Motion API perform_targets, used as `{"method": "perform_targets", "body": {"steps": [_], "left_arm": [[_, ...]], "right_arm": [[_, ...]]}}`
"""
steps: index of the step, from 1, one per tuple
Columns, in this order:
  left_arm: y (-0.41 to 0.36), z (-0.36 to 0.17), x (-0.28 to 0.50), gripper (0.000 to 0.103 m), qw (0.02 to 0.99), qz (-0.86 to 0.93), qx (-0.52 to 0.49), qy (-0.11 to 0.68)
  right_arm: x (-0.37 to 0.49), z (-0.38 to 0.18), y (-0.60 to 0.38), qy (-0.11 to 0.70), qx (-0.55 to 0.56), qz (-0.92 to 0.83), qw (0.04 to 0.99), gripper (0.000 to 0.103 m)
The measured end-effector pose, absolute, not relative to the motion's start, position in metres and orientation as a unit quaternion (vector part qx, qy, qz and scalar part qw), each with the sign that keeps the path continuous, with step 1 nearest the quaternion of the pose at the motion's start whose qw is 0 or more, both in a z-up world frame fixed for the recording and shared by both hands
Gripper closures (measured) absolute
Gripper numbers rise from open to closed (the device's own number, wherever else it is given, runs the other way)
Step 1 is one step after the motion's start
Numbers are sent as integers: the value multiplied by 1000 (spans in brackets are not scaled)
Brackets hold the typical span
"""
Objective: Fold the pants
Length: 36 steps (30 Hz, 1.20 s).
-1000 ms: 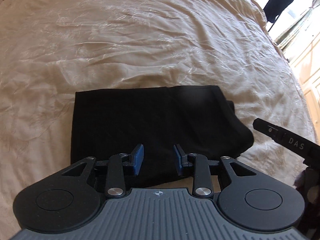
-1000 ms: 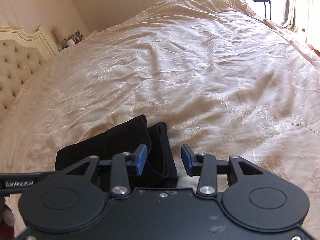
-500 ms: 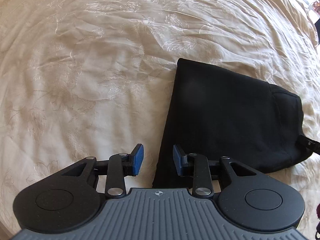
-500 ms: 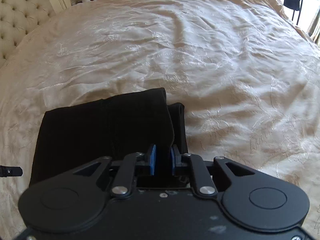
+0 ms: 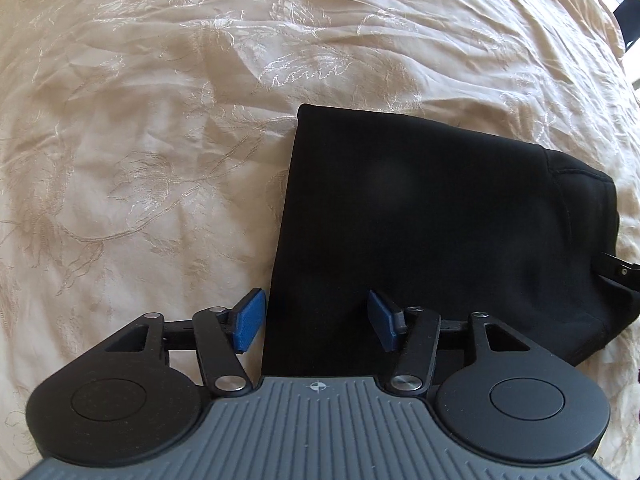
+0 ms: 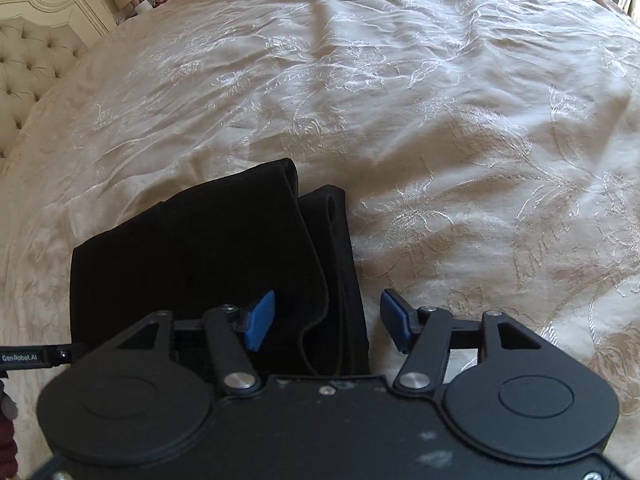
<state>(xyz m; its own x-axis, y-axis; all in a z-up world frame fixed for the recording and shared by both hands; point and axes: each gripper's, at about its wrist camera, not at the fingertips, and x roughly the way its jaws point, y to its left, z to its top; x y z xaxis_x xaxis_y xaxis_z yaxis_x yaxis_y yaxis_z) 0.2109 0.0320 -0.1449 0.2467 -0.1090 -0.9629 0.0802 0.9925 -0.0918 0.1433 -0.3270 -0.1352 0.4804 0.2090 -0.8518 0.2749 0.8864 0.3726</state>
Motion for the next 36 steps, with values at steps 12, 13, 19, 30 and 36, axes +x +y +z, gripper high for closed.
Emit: {"method": "perform_targets", "body": {"steps": [12, 13, 19, 30, 36], "left_arm": [[41, -163, 226, 1, 792, -61, -32, 606], [41, -164, 227, 0, 792, -63, -35, 606], [30, -162, 224, 8, 798, -70, -21, 598], [2, -123, 199, 86, 823, -76, 51, 560], [6, -105, 191, 87, 825, -92, 91, 550]], "right_arm": [[145, -156, -327, 487, 282, -13, 827, 31], [145, -156, -327, 486, 283, -12, 827, 31], [143, -155, -327, 487, 279, -9, 828, 32], [130, -124, -310, 477, 278, -31, 833, 73], [108, -112, -291, 497, 268, -53, 823, 74]]}}
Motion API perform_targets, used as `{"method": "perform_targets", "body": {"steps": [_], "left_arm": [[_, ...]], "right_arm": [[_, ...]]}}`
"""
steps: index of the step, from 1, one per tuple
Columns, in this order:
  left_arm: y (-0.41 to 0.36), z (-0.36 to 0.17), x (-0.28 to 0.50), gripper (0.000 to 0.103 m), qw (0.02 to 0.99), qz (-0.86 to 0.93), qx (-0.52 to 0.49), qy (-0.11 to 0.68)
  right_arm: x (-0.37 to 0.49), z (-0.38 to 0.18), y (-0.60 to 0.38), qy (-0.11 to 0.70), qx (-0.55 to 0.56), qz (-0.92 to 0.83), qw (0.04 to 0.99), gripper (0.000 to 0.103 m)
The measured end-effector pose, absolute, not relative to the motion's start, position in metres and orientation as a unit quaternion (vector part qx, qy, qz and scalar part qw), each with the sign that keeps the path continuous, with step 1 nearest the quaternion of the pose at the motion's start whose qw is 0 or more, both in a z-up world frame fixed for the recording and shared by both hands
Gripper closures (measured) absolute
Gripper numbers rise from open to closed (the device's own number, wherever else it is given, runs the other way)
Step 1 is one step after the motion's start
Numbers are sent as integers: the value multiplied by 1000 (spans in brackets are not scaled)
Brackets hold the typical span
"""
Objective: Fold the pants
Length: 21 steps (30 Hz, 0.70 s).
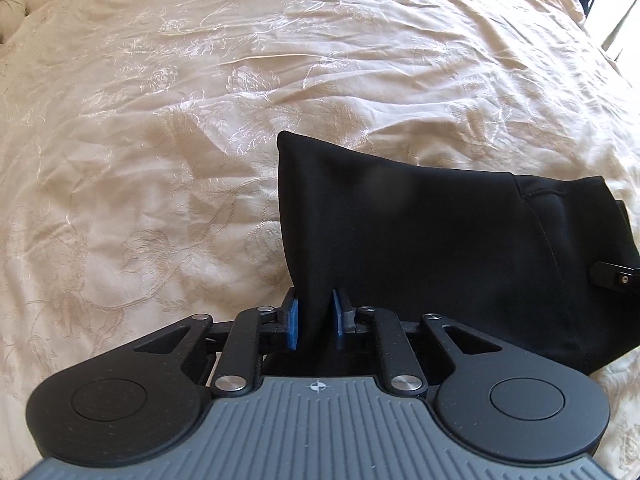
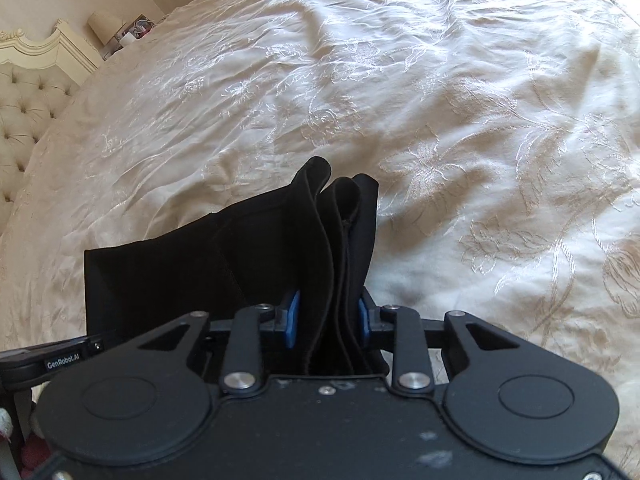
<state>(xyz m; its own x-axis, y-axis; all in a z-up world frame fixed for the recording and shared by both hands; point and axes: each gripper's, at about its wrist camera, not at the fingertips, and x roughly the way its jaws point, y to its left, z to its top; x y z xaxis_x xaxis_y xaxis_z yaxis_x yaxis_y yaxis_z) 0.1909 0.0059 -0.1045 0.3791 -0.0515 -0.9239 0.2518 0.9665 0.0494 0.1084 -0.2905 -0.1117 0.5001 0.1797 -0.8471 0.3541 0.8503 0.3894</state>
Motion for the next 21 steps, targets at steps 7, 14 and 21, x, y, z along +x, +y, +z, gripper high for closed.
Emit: {"method": "perform_targets", "body": {"steps": [7, 14, 21], "left_arm": [[58, -101, 182, 87, 816, -112, 106, 558], [176, -92, 193, 87, 815, -101, 107, 560], [297, -92, 224, 87, 816, -54, 83, 569]], "right_arm": [[86, -109, -226, 521, 260, -54, 811, 73], [105, -108, -102, 542, 240, -24, 805, 73], [160, -104, 21, 540, 207, 30, 816, 73]]}}
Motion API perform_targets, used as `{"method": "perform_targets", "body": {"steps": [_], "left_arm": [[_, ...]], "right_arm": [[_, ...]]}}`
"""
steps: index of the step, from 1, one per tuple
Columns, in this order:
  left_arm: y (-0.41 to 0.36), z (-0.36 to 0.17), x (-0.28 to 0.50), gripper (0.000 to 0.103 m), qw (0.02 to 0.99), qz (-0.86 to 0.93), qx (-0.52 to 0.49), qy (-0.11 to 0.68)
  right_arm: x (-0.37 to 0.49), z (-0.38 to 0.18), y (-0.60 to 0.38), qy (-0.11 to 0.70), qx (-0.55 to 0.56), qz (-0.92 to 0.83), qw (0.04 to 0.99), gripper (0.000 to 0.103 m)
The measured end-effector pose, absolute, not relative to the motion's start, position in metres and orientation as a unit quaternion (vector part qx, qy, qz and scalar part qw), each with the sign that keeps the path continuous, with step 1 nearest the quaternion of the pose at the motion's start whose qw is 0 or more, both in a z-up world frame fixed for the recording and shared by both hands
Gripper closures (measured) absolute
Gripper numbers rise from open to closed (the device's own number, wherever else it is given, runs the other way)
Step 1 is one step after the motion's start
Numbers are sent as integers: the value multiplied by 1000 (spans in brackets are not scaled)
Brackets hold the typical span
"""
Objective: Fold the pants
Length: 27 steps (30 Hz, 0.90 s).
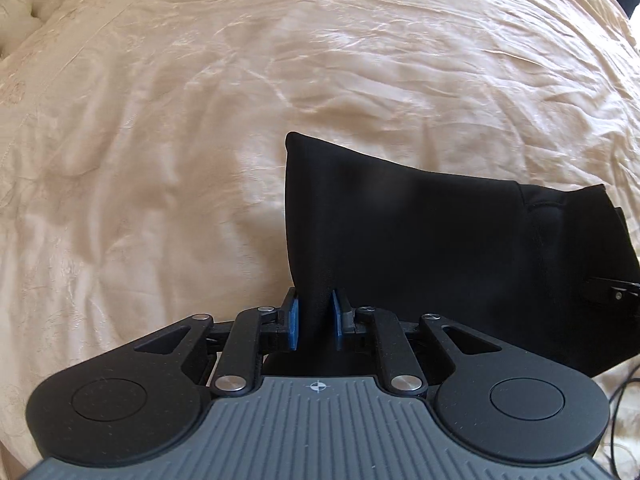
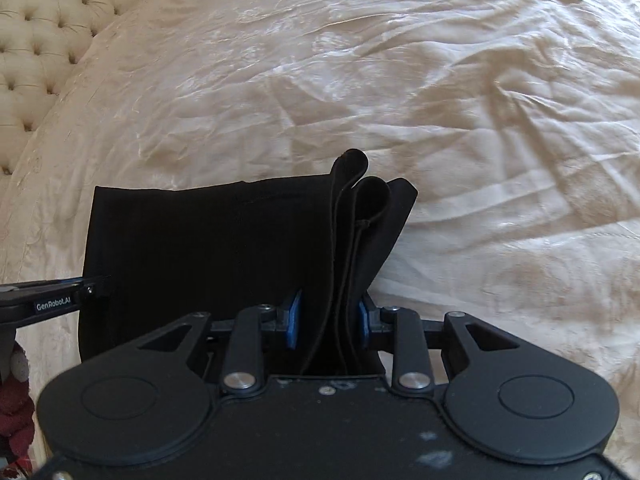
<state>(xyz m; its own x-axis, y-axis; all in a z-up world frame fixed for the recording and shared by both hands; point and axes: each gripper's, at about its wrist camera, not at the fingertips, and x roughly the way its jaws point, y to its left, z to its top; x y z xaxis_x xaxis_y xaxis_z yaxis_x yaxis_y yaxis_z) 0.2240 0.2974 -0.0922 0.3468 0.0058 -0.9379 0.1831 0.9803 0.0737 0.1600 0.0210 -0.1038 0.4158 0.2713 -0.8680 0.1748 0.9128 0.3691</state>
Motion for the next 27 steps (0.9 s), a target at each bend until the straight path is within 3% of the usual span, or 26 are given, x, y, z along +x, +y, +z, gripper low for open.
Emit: {"method": "perform_targets", "body": {"steps": [2, 5, 10, 14, 18, 22, 27], "left_arm": [[318, -98, 233, 79, 808, -50, 78, 582], [335, -100, 238, 79, 806, -27, 71, 588], [350, -81, 226, 79, 824, -6, 53, 564], [344, -79, 211, 79, 826, -22, 42, 562], [329, -100, 199, 79, 813, -35, 67, 578], [319, -130, 193, 77, 796, -42, 108, 593], [318, -108, 192, 78, 803, -36, 89, 589]], "right_arm": [[170, -108, 40, 539, 199, 18, 818, 68], [176, -111, 45, 549, 191, -30, 813, 59], [152, -83, 39, 515, 153, -132, 833, 59], [132, -58, 59, 471, 115, -103, 868, 58], [130, -77, 93, 512, 75, -37, 855, 68], [132, -111, 100, 570, 54, -36, 819, 69], [127, -88, 95, 549, 61, -16, 834, 67]]}}
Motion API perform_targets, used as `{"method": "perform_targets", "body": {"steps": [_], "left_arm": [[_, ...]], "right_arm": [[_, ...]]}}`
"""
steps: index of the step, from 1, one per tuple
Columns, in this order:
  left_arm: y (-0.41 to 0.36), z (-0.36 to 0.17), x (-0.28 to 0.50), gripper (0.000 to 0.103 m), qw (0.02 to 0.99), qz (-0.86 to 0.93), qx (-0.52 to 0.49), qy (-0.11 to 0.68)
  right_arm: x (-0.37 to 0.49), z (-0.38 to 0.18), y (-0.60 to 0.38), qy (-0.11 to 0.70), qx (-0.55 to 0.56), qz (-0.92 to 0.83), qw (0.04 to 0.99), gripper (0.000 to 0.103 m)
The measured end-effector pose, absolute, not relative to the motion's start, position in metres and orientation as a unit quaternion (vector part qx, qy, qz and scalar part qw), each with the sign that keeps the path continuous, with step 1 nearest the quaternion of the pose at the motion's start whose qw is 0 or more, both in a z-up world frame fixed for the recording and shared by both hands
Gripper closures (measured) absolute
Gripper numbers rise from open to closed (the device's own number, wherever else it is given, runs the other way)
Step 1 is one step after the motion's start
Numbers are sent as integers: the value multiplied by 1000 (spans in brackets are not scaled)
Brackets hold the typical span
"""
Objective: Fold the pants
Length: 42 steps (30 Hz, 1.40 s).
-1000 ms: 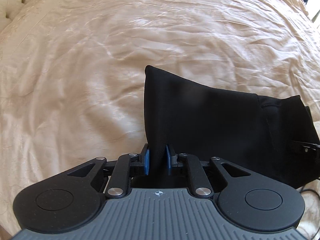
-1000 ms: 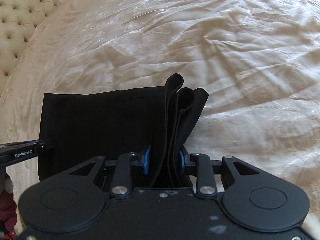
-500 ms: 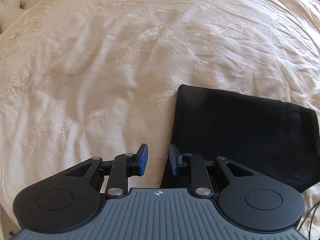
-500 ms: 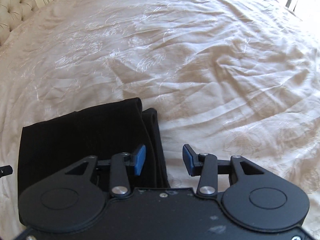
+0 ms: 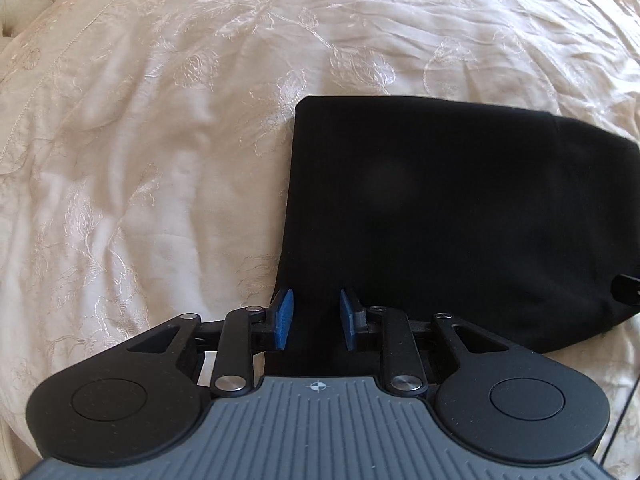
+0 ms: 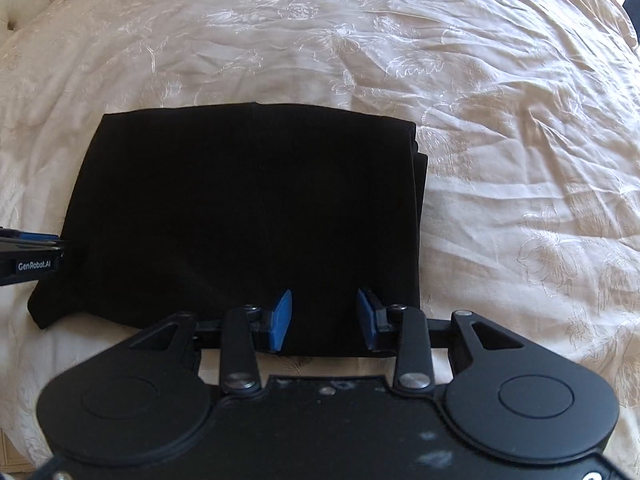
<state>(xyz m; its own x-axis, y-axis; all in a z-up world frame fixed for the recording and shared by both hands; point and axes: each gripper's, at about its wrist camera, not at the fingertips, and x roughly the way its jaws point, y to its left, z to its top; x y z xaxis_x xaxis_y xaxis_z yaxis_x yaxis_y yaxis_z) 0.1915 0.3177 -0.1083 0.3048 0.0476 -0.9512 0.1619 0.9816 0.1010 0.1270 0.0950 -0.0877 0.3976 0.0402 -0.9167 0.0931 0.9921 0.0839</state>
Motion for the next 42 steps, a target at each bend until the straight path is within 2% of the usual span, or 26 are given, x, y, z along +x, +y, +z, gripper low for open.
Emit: {"method": "perform_targets", "body": {"steps": [5, 14, 21, 27, 29, 42], "left_arm": [[313, -76, 172, 78, 813, -15, 60, 579], [279, -13, 104, 78, 837, 13, 70, 542], [259, 23, 59, 78, 849, 8, 41, 527], [250, 36, 38, 72, 859, 10, 33, 510], [248, 39, 32, 64, 859, 15, 36, 510], [236, 42, 4, 63, 858, 29, 46, 510]], "right_arm": [[106, -48, 87, 504, 83, -18, 860, 60], [47, 13, 79, 445, 72, -13, 893, 59], [-7, 46, 80, 411, 60, -17, 910, 59], [-25, 51, 73, 435, 100, 19, 895, 59], [-29, 51, 71, 435, 109, 20, 893, 59], [-46, 48, 56, 466, 98, -5, 879, 59]]}}
